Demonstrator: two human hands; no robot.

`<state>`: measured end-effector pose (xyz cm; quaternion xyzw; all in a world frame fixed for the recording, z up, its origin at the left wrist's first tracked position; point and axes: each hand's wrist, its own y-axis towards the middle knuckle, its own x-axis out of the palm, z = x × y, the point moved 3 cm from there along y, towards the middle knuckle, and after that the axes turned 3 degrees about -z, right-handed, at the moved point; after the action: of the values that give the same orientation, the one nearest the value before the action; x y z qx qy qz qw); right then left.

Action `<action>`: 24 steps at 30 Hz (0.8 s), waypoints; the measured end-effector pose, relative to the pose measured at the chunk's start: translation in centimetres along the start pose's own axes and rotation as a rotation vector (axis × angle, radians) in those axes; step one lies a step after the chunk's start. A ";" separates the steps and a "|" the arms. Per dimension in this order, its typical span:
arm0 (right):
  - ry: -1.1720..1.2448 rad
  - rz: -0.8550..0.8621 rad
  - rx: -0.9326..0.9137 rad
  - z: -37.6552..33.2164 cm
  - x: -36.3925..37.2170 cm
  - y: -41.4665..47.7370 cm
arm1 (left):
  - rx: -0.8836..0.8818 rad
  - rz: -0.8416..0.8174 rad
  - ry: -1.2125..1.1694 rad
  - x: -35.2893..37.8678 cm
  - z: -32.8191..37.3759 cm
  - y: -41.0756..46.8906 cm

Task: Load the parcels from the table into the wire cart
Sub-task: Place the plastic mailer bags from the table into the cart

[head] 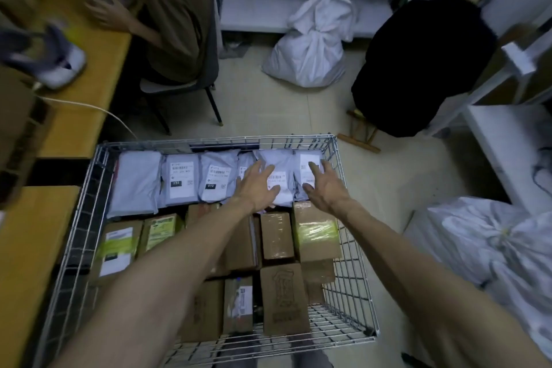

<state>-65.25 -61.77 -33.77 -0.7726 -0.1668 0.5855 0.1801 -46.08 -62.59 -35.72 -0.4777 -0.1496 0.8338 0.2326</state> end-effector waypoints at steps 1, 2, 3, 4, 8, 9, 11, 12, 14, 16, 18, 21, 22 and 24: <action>-0.012 0.015 -0.018 -0.4 -0.8 -0.8 | -0.016 0.019 0.015 -0.8 0.4 -1.1; -0.032 0.027 -0.040 -0.7 -1.6 -1.5 | -0.028 0.039 0.036 -1.5 0.8 -2.4; -0.046 0.034 -0.059 -0.9 -2.4 -2.0 | -0.035 0.063 0.054 -2.3 1.1 -3.6; -0.053 0.039 -0.075 -1.1 -3.2 -2.5 | -0.041 0.094 0.067 -3.1 1.4 -4.8; -0.087 0.055 -0.176 -2.4 -6.0 -4.1 | -0.142 0.244 0.070 -6.2 1.7 -10.1; -0.100 0.061 -0.213 -3.0 -6.5 -4.7 | -0.178 0.278 0.069 -6.8 1.7 -11.6; -0.120 0.070 -0.277 -4.3 -7.4 -5.9 | -0.237 0.348 0.067 -7.6 1.6 -14.5; -0.126 0.069 -0.302 -5.0 -7.9 -6.6 | -0.263 0.381 0.070 -8.0 1.6 -16.0; -0.130 0.065 -0.348 -6.7 -9.0 -8.0 | -0.307 0.438 0.072 -8.7 1.6 -18.9; -0.128 0.069 -0.410 -8.6 -9.9 -9.5 | -0.338 0.490 0.075 -9.5 1.7 -21.9; -0.134 0.076 -0.478 -10.6 -10.6 -10.9 | -0.373 0.548 0.076 -10.2 1.8 -25.1; -0.147 0.092 -0.564 -14.0 -11.5 -13.1 | -0.453 0.613 0.054 -11.3 1.2 -30.1; -0.147 0.102 -0.597 -15.3 -11.8 -14.1 | -0.479 0.636 0.050 -11.7 0.7 -31.8; -0.146 0.104 -0.658 -18.2 -12.1 -16.1 | -0.532 0.687 0.059 -12.5 -0.5 -35.5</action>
<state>-51.57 -54.78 -11.36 -0.7529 -0.3194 0.5625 -0.1214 -31.51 -39.10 -10.15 -0.5667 -0.1848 0.7813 -0.1852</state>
